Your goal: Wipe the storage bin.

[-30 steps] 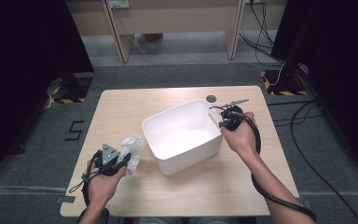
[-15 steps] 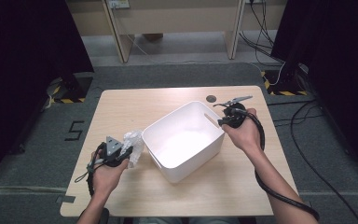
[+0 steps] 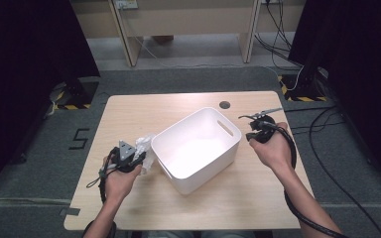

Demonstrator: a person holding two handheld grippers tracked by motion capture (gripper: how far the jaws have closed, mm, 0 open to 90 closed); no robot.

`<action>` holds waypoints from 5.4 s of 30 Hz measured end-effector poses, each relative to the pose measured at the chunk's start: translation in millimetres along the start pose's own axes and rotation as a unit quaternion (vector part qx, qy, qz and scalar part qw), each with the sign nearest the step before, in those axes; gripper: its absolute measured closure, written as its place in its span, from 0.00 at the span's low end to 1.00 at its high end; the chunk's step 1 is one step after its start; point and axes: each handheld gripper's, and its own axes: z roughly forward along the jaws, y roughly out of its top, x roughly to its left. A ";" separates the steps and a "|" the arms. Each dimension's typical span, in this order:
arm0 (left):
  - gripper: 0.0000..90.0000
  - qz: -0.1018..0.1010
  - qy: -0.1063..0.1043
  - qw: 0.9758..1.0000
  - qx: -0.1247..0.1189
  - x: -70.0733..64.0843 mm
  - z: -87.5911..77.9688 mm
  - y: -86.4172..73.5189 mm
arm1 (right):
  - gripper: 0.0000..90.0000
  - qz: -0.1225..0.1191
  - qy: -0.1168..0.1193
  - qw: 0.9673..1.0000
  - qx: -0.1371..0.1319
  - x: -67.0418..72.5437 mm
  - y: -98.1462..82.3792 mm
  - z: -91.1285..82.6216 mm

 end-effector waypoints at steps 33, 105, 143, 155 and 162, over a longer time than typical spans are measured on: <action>0.83 0.035 -0.041 0.998 -0.010 -25.5 -3.9 1.0 | 0.98 0.007 0.018 1.000 -0.022 22.0 27.4 37.8; 0.82 0.081 -0.104 0.989 -0.066 -68.0 -50.7 -22.1 | 0.82 0.015 0.040 0.997 -0.068 51.0 35.9 48.0; 0.82 0.086 -0.090 0.992 -0.010 -74.5 2.2 -28.0 | 0.84 -0.003 0.025 0.997 -0.070 55.3 35.6 47.5; 0.82 0.090 -0.095 0.991 0.019 -77.7 15.5 -35.9 | 0.84 -0.004 0.022 0.997 -0.070 56.7 35.8 47.5; 0.82 0.093 -0.098 0.991 0.025 -80.9 16.8 -36.0 | 0.84 -0.007 0.020 0.997 -0.070 57.5 36.0 47.3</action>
